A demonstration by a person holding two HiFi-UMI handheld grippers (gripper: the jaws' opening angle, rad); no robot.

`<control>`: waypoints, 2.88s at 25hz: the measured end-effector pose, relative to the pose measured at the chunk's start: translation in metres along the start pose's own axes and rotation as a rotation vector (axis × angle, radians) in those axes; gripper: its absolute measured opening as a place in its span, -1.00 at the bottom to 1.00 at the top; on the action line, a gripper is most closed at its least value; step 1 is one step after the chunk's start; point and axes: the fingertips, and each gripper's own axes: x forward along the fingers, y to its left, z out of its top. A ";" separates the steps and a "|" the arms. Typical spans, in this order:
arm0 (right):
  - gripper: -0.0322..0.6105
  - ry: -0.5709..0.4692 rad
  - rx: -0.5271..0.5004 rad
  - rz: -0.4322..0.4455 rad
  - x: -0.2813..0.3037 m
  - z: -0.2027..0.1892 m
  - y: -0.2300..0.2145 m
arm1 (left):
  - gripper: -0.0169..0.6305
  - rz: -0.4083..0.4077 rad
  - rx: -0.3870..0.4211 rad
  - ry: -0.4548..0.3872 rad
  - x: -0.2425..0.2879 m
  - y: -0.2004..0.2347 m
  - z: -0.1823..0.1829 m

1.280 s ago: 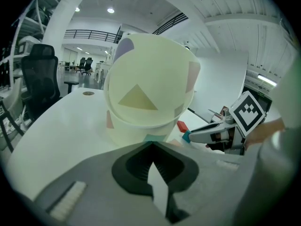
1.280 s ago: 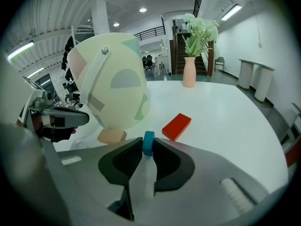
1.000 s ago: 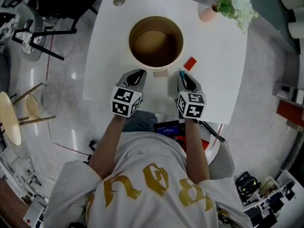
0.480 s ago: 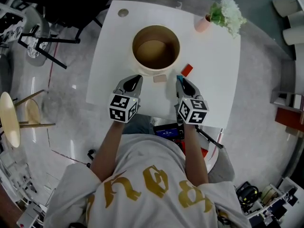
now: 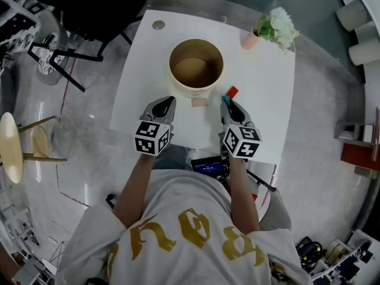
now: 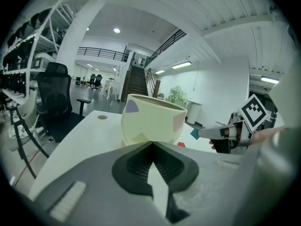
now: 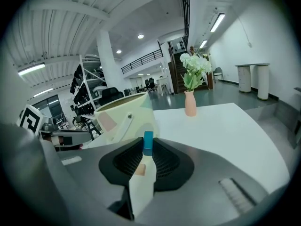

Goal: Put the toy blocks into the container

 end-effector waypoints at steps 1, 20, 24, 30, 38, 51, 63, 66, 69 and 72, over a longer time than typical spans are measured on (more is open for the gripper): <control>-0.61 -0.013 0.000 0.003 -0.002 0.005 0.001 | -0.94 -0.001 -0.003 -0.015 -0.003 0.000 0.005; -0.61 -0.202 0.006 0.091 -0.025 0.089 0.027 | -0.95 -0.017 -0.077 -0.203 -0.033 0.003 0.080; -0.61 -0.229 -0.007 0.124 -0.020 0.106 0.035 | -0.94 -0.036 -0.088 -0.240 -0.030 0.003 0.097; -0.61 -0.233 -0.010 0.165 -0.007 0.120 0.043 | -0.94 -0.057 -0.100 -0.266 -0.024 0.005 0.112; -0.61 -0.208 -0.042 0.196 0.018 0.124 0.051 | -0.94 -0.053 -0.088 -0.236 -0.007 0.014 0.116; -0.59 -0.183 -0.163 0.193 0.035 0.117 0.060 | -0.95 -0.062 -0.097 -0.198 0.004 0.017 0.106; -0.44 -0.172 -0.173 0.181 0.029 0.108 0.058 | -0.95 -0.065 -0.096 -0.190 0.002 0.013 0.099; -0.45 -0.178 -0.176 0.208 0.025 0.104 0.064 | -0.94 -0.065 -0.096 -0.192 -0.001 0.012 0.097; -0.43 -0.176 -0.186 0.219 0.020 0.098 0.068 | -0.95 -0.060 -0.094 -0.192 -0.005 0.010 0.094; -0.43 -0.178 -0.163 0.221 0.013 0.094 0.067 | -0.94 -0.061 -0.089 -0.191 -0.008 0.007 0.093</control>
